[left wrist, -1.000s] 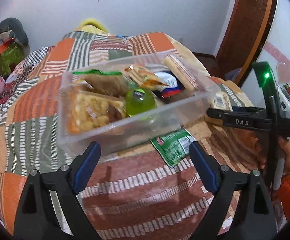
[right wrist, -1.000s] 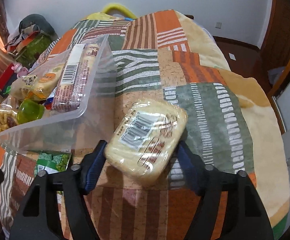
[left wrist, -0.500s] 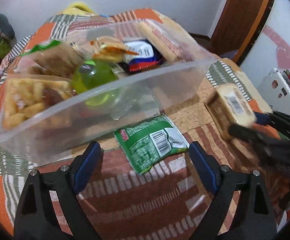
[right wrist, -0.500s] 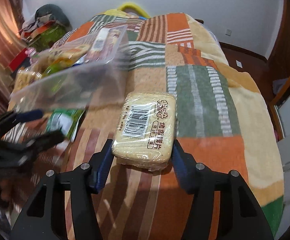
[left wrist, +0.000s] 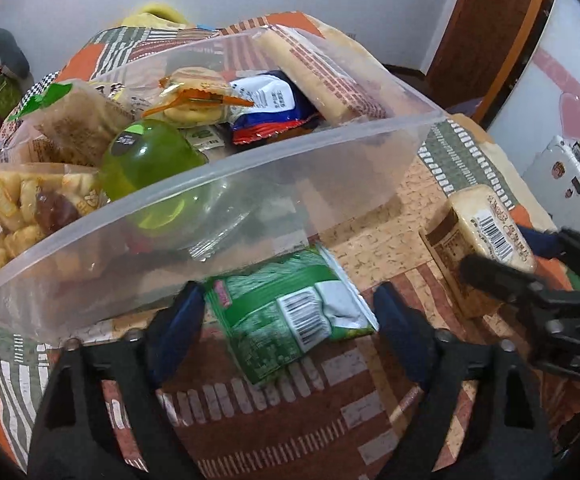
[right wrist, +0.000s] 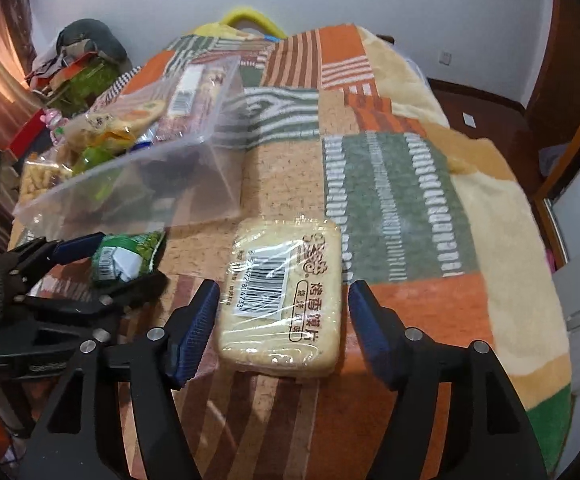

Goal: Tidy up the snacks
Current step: 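Grasp the green packet with left tool while right tool grasps the bread loaf, then lower the green packet and bread loaf into the box, opening both tools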

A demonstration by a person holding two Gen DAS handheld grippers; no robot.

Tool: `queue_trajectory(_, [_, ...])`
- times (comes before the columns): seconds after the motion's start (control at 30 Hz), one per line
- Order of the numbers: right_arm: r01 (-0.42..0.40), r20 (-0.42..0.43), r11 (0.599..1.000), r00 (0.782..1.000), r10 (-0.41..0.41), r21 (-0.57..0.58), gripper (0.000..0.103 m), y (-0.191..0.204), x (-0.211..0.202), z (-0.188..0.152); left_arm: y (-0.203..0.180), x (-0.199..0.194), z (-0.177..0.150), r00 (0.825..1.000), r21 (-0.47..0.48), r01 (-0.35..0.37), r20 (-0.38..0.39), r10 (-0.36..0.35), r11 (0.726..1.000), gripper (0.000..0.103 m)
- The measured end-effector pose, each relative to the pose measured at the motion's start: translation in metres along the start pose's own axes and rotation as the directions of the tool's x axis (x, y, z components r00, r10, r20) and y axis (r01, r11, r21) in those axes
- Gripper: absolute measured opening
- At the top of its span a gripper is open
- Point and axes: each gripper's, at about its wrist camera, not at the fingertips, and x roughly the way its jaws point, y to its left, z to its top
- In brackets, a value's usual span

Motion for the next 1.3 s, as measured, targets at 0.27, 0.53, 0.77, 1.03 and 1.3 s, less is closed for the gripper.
queue_trajectory(0.27, [-0.02,-0.001,1.0,1.0,0.02,-0.002,0.052,0.002,-0.002,-0.008,-0.004,-0.015,-0.011,0.998,0.068,0.054,0.019,-0.055,0.996,0.049])
queue_trajectory(0.53, [-0.031,0.073,0.999,0.997,0.031,-0.01,0.052,0.009,-0.025,0.001,-0.002,-0.039,-0.013,0.996,0.083,0.038,0.074,-0.044,0.996,0.045])
queue_trajectory(0.77, [-0.059,0.15,0.998,0.987,0.064,-0.038,0.052,0.025,-0.042,0.021,0.016,-0.086,0.007,0.98,0.049,0.034,0.193,-0.043,0.998,0.045])
queue_trajectory(1.03, [-0.094,0.214,0.993,0.971,0.109,-0.076,0.052,0.055,-0.043,0.052,0.05,-0.112,0.039,0.964,0.0,0.005,0.268,-0.005,1.0,0.045])
queue_trajectory(1.3, [-0.122,0.208,0.987,0.968,0.141,-0.101,0.052,0.085,-0.016,0.082,0.085,-0.092,0.049,0.97,-0.058,-0.023,0.242,0.037,0.998,0.045])
